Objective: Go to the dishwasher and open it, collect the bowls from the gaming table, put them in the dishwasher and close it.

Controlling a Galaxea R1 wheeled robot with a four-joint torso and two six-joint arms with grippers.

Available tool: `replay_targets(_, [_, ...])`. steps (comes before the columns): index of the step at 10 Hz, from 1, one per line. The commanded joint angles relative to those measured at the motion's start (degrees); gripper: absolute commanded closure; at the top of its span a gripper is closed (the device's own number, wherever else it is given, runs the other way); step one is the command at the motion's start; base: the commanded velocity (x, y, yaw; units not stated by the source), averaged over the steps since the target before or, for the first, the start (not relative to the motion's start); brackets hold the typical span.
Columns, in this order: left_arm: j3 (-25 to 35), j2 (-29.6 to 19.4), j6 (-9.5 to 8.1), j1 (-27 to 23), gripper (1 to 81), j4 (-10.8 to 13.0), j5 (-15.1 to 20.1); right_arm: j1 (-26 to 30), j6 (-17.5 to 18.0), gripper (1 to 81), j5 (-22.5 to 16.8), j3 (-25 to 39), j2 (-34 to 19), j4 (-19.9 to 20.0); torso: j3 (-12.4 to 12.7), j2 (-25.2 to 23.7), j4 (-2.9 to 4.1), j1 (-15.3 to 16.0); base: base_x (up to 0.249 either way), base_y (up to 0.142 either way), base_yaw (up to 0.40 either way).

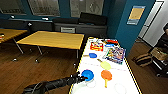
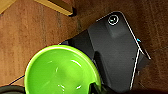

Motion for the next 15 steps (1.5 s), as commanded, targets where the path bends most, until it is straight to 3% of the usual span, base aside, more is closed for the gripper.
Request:
replay_targets(1, [1.39, 1.12, 0.06, -9.31, 1.0, 1.42, 1.42, 1.5, 0.02, 81.1, -2.45, 0.21, -1.77, -1.3, 0.0, 0.0, 0.0, 0.0, 0.0, 0.0, 0.0])
replay_targets(5, [1.04, 1.12, -0.56, -9.66, 1.0, 1.34, 1.16, 1.5, 0.02, 81.1, -2.45, 0.12, -1.68, -1.39, 0.0, 0.0, 0.0, 0.0, 0.0, 0.0, 0.0])
replay_targets(6, [1.13, 0.32, -3.11, -9.75, 1.0, -0.6, 1.33, 1.68, 0.02, 81.1, -2.62, 0.21, -1.59, -1.39, 0.0, 0.0, 0.0, 0.0, 0.0, 0.0, 0.0])
replay_targets(7, [0.77, -0.2, -5.56, -9.84, 1.0, -0.86, 1.42, 1.68, 0.02, 81.1, -2.62, 0.21, -1.51, -1.39, 0.0, 0.0, 0.0, 0.0, 0.0, 0.0, 0.0])
replay_targets(11, [-3.52, -0.21, -10.92, -9.32, 1.0, -1.04, 1.25, 1.59, 0.2, 81.1, -2.62, -1.2, -0.71, -1.39, 0.0, 0.0, 0.0, 0.0, 0.0, 0.0, 0.0])
replay_targets(13, [-5.03, 0.24, -14.97, -9.23, 1.0, -0.86, 1.51, 1.59, 0.29, 81.1, -2.62, -1.29, -0.54, -1.39, 0.0, 0.0, 0.0, 0.0, 0.0, 0.0, 0.0])
replay_targets(14, [-5.11, 0.59, -15.41, -9.14, 1.0, -1.12, 2.56, 1.6, 0.29, 81.1, -2.62, -1.37, -0.54, -1.39, 0.0, 0.0, 0.0, 0.0, 0.0, 0.0, 0.0])
replay_targets(15, [-5.2, 1.11, -16.45, -9.23, 1.0, -1.12, 6.85, 1.59, 0.2, 81.1, -2.62, -1.37, -0.54, -1.39, 0.0, 0.0, 0.0, 0.0, 0.0, 0.0, 0.0])
